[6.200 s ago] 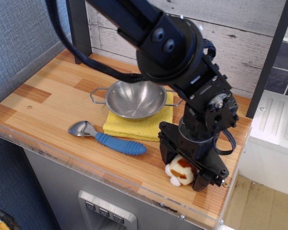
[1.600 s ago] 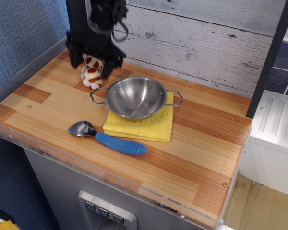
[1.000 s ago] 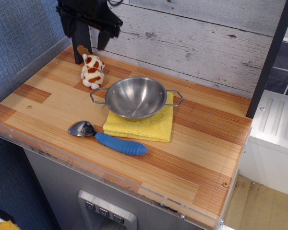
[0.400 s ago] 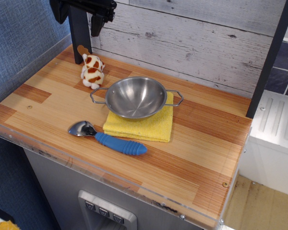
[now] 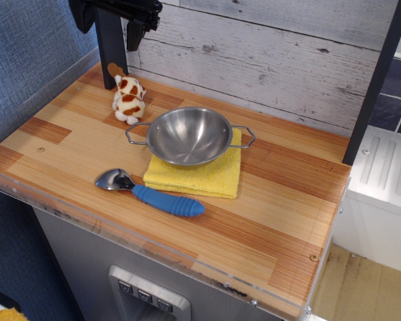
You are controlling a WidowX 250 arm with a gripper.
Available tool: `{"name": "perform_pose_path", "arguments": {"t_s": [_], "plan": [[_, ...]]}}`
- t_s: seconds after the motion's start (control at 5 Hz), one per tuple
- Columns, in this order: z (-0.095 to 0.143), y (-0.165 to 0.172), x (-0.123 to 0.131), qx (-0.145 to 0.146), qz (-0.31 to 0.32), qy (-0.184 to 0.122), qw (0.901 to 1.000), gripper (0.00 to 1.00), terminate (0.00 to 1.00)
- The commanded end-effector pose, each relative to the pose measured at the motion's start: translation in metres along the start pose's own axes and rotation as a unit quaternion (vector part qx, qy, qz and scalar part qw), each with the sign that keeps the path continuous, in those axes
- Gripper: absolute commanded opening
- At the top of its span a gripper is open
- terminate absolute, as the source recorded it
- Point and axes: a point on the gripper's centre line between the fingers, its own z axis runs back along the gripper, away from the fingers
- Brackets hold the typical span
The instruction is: Move spotted animal to upper left corner
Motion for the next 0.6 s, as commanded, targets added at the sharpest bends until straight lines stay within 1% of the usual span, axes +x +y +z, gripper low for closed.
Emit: {"name": "perform_pose_path", "arguments": {"t_s": [0.0, 0.2, 0.4], "plan": [[0.0202, 0.0091, -0.0008, 0.004, 0.009, -0.024, 0.9997, 1.0, 0.0], [0.0202, 0.0091, -0.0008, 0.004, 0.009, -0.024, 0.9997, 1.0, 0.0], [0.0202, 0.0091, -0.0008, 0.004, 0.009, -0.024, 0.9997, 1.0, 1.0]]}}
